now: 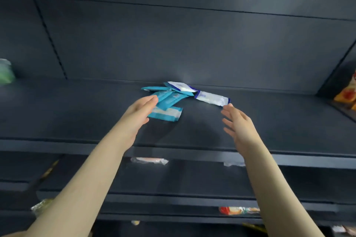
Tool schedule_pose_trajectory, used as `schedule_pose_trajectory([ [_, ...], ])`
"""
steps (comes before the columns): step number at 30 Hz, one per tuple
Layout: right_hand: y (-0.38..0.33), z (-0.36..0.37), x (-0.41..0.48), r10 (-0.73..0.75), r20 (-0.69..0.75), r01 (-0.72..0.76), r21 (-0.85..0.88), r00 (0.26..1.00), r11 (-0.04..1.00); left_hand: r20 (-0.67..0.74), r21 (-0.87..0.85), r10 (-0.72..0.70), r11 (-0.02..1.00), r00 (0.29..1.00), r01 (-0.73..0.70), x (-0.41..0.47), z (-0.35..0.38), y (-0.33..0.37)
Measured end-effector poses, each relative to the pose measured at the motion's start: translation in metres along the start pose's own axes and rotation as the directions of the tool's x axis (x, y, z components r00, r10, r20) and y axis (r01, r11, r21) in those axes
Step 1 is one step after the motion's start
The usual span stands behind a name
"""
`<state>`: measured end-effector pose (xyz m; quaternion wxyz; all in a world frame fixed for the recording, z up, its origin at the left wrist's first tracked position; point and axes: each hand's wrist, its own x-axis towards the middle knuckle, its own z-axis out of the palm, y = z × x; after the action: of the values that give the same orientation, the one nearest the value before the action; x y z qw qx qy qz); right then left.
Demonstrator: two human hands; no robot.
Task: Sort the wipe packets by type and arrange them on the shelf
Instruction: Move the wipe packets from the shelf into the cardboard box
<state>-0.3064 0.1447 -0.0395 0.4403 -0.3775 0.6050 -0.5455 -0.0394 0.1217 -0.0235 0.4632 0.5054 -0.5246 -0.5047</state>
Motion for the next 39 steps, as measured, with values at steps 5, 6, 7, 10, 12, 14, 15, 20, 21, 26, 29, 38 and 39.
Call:
schedule_pose_trajectory([
  [5, 0.003, 0.011, 0.091, -0.048, -0.056, 0.035, -0.216, 0.997, 0.976, -0.083, 0.077, 0.023, 0.997, 0.996, -0.017, 0.074, 0.007, 0.007],
  [6, 0.005, 0.012, 0.108, -0.06, -0.056, 0.042, -0.282, 0.997, 0.958, -0.095, 0.093, 0.029, 0.995, 0.995, -0.02, 0.087, 0.008, 0.008],
  [7, 0.006, 0.012, 0.126, -0.066, -0.056, 0.043, -0.339, 0.996, 0.94, -0.099, 0.109, 0.037, 0.994, 0.994, -0.026, 0.1, 0.01, 0.008],
  [10, 0.009, 0.011, 0.17, -0.035, -0.047, 0.01, -0.448, 0.998, 0.894, -0.1, 0.171, 0.05, 0.985, 0.994, -0.032, 0.134, 0.016, 0.005],
  [12, 0.009, 0.009, 0.189, -0.014, 0.001, 0.013, -0.498, 1.0, 0.867, -0.103, 0.216, 0.032, 0.976, 0.994, -0.01, 0.154, 0.017, 0.001],
  [14, 0.009, 0.005, 0.203, 0.004, 0.059, 0.032, -0.6, 0.998, 0.799, -0.099, 0.263, 0.022, 0.965, 0.995, 0.005, 0.17, 0.017, -0.002],
  [15, 0.012, 0.002, 0.21, 0.005, 0.075, 0.045, -0.657, 0.997, 0.753, -0.095, 0.285, 0.015, 0.958, 0.995, 0.013, 0.178, 0.018, -0.002],
  [20, 0.005, -0.006, 0.223, 0.071, 0.147, 0.035, -0.615, 0.987, 0.787, -0.028, 0.39, -0.057, 0.919, 0.998, 0.064, 0.209, 0.022, 0.005],
  [21, 0.003, -0.006, 0.222, 0.073, 0.158, 0.036, -0.592, 0.985, 0.805, -0.009, 0.417, -0.081, 0.906, 0.997, 0.077, 0.215, 0.023, 0.005],
  [26, -0.004, 0.004, 0.218, 0.009, -0.006, -0.01, -0.301, 1.0, 0.953, -0.016, 0.616, -0.162, 0.776, 0.987, 0.137, 0.234, 0.014, -0.005],
  [29, -0.011, 0.023, 0.211, 0.193, 0.02, -0.193, 0.017, 0.981, 0.981, 0.064, 0.622, -0.172, 0.777, 0.983, 0.096, 0.237, -0.003, -0.01],
  [38, -0.01, 0.124, 0.213, 0.322, 0.028, -0.316, -0.133, 0.946, 0.939, 0.358, 0.546, -0.246, 0.837, 0.901, 0.011, 0.23, -0.054, 0.002],
  [39, -0.01, 0.13, 0.213, 0.319, 0.022, -0.312, -0.152, 0.948, 0.938, 0.368, 0.527, -0.224, 0.85, 0.903, -0.004, 0.232, -0.06, 0.0],
])
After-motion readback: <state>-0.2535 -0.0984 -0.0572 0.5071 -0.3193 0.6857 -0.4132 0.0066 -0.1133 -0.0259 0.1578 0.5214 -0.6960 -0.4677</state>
